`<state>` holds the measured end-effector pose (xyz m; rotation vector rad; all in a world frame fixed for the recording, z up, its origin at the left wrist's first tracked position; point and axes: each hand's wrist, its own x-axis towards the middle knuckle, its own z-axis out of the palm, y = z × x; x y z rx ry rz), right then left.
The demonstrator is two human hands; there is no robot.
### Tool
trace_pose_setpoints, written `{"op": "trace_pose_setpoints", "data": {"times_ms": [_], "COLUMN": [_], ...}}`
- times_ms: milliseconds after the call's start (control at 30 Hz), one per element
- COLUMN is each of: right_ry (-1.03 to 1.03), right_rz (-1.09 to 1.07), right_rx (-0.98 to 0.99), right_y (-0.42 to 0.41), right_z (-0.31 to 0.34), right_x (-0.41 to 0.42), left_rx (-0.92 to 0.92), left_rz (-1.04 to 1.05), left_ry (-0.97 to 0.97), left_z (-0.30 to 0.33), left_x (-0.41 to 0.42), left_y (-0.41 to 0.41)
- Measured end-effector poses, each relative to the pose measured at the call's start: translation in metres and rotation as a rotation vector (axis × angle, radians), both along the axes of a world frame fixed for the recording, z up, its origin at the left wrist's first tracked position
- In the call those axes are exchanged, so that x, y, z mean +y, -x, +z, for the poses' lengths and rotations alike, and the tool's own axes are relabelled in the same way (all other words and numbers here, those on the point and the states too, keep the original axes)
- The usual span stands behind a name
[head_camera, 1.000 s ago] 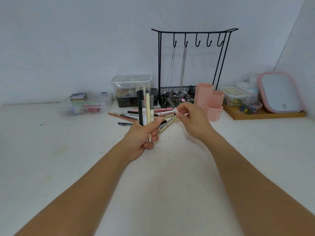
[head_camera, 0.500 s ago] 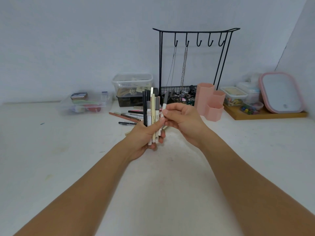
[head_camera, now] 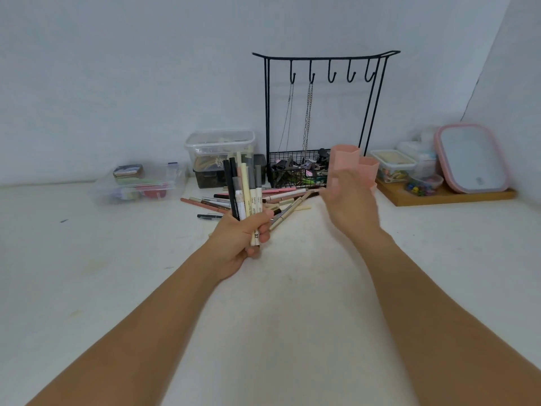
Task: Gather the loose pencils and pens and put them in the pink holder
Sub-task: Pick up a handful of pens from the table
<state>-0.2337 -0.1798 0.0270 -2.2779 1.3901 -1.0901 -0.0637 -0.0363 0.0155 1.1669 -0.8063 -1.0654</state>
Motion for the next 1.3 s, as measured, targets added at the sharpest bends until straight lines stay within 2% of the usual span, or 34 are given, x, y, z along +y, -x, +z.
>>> {"op": "trace_pose_setpoints", "data": {"times_ms": [133,267,433,567,633,700,767,833,933,1000,1033,1167,1300], "right_ry": [-0.074,-0.061,-0.083,-0.24,-0.257,-0.123,-0.06,-0.254,-0.521,-0.574,-0.591,-0.584,-0.544], "right_rz": [-0.139,-0.146,-0.203,-0.166,-0.158,-0.134,0.012,0.266,0.508,0.488,0.449,0.32,0.315], "right_rx": [0.222,0.151,0.246,0.331,0.333,0.281,0.064,-0.161,-0.253,-0.393,-0.458,-0.521,-0.533], "right_y": [0.026,0.023,0.025,0.028,0.033,0.035,0.028,0.01,-0.02,-0.036,-0.041,-0.046,-0.046], "right_z": [-0.016,-0.013,0.006,0.022,0.026,0.031,0.04,0.049,0.042,0.033,0.03,0.027,0.026], "right_x": [-0.027,-0.025,-0.012,-0.003,0.006,0.022,0.049,0.079,0.105,0.111,0.111,0.106,0.103], "left_rx": [-0.015,0.104,0.023,0.026,-0.013,-0.068,-0.128,-0.231,-0.526,-0.723,-0.755,-0.753,-0.734], "left_rz": [-0.054,-0.108,-0.088,-0.022,0.003,0.023,0.04,0.059,0.077,0.097,0.112,0.082,0.103], "left_ry": [0.016,0.03,0.017,0.008,0.004,0.004,0.014,0.036,0.059,0.084,0.098,0.07,0.107], "left_z": [0.0,-0.001,-0.002,-0.002,-0.002,-0.003,-0.003,-0.001,0.0,0.0,-0.001,-0.001,-0.004], "left_x": [0.001,0.003,0.002,0.0,0.001,0.002,0.003,0.005,0.008,0.008,0.008,0.007,0.005], "left_y": [0.001,0.001,0.005,0.007,0.009,0.012,0.015,0.018,0.026,0.031,0.031,0.033,0.037]}}
